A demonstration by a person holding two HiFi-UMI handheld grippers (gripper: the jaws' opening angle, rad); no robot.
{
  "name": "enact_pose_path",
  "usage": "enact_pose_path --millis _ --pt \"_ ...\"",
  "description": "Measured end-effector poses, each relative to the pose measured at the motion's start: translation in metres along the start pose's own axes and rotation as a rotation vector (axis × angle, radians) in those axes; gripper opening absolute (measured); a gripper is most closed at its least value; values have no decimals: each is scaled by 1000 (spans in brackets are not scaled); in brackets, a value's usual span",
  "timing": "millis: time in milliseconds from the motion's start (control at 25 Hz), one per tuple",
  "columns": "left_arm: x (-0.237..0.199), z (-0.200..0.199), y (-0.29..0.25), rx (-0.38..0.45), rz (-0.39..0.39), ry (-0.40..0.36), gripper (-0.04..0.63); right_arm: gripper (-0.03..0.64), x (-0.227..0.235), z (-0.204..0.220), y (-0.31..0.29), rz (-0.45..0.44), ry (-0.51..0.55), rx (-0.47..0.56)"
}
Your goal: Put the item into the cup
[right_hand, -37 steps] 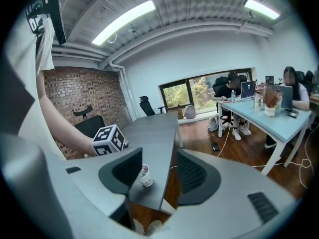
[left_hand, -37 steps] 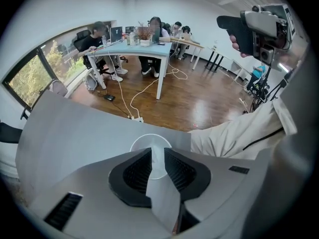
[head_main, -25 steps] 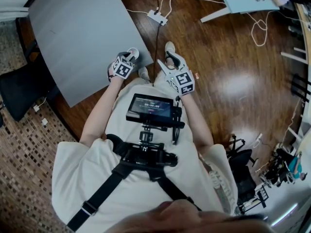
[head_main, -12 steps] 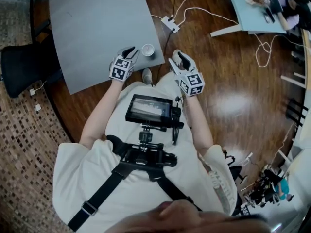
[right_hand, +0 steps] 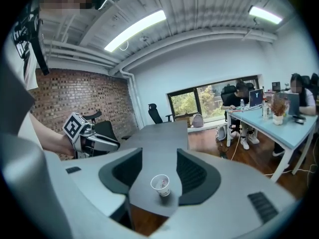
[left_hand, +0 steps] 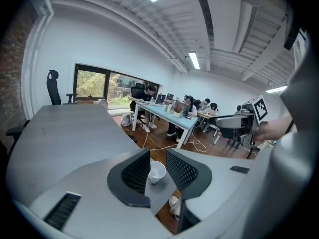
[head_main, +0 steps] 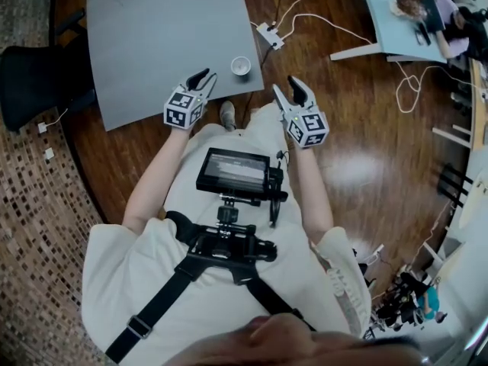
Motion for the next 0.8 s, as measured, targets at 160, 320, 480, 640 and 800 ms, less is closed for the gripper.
enact_pose_path --millis 160,320,480,640,800 --pt "12 4 20 44 -29 3 101 230 -3 4 13 -13 5 12" --pt "13 2 35 93 -69 -3 101 230 -4 5 12 -27 8 30" --pt "34 2 43 125 -82 -8 101 230 -2 7 30 -40 -10 38" --pt "79 7 48 148 -107 13 101 230 5 13 75 -58 -7 39" --pt "117 19 53 158 -124 21 101 230 10 22 115 -60 -7 42"
Point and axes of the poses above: the fingertips, and each gripper's own axes: y backward along the fingers, x to its right, z out of its underside, the point moved 8 cm from there along y, backward along the fingers, and after that the axes turned 1 degree about x, right-handed, at the moved point
